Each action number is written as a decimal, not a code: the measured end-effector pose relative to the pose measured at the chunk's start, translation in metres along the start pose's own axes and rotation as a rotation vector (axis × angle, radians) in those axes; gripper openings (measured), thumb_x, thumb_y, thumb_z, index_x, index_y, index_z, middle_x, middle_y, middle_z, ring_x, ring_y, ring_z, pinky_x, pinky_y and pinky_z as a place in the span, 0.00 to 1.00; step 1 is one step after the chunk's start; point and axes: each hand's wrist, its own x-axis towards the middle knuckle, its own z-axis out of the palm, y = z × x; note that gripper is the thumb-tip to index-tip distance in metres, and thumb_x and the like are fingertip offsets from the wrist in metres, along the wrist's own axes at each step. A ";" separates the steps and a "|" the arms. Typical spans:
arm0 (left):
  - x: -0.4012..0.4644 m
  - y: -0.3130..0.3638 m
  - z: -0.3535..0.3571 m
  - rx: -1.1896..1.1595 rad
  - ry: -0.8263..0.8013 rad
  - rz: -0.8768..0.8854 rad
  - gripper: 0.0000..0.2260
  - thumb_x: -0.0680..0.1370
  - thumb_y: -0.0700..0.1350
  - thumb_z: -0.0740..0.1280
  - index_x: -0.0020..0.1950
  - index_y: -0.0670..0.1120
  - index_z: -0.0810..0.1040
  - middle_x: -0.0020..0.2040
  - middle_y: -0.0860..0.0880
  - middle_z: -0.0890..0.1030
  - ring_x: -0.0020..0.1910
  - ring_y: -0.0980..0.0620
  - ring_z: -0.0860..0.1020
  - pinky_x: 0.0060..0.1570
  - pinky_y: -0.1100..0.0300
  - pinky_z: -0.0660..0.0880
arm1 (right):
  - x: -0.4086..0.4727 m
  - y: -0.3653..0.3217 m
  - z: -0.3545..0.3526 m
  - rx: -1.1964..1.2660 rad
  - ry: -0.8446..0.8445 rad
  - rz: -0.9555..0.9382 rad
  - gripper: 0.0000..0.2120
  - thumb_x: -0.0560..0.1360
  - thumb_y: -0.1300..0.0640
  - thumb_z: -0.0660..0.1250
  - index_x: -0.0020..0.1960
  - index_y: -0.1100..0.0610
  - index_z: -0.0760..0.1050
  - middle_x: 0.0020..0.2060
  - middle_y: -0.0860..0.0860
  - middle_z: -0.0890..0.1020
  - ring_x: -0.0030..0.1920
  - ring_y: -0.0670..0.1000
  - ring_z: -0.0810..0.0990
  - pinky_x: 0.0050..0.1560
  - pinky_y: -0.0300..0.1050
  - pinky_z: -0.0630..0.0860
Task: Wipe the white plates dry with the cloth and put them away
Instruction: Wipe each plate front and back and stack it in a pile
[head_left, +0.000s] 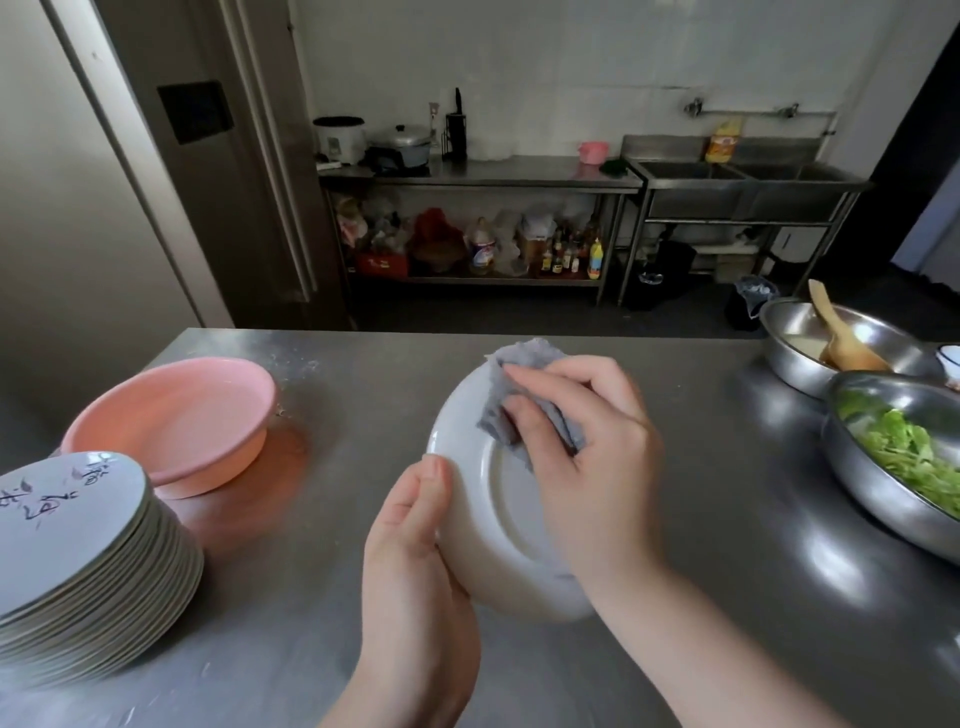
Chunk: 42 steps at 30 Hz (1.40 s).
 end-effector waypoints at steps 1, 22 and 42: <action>-0.001 -0.002 0.001 0.019 -0.013 0.013 0.13 0.77 0.51 0.62 0.48 0.46 0.84 0.50 0.40 0.84 0.45 0.48 0.82 0.39 0.62 0.78 | 0.002 -0.005 0.003 0.000 -0.038 -0.025 0.08 0.73 0.59 0.69 0.51 0.54 0.83 0.44 0.47 0.78 0.48 0.50 0.75 0.51 0.41 0.72; 0.049 -0.069 -0.094 1.237 -0.233 0.459 0.14 0.79 0.52 0.60 0.38 0.46 0.72 0.33 0.54 0.68 0.33 0.54 0.68 0.32 0.63 0.64 | -0.081 0.082 -0.026 0.147 -0.076 0.744 0.12 0.71 0.64 0.73 0.39 0.46 0.83 0.42 0.47 0.81 0.39 0.38 0.80 0.41 0.25 0.71; 0.175 -0.167 -0.140 1.694 -0.790 0.396 0.13 0.82 0.42 0.61 0.66 0.46 0.78 0.67 0.52 0.77 0.71 0.51 0.71 0.74 0.51 0.51 | -0.115 0.101 -0.002 0.091 -0.059 0.820 0.15 0.70 0.68 0.73 0.39 0.47 0.82 0.38 0.48 0.79 0.37 0.40 0.80 0.39 0.26 0.70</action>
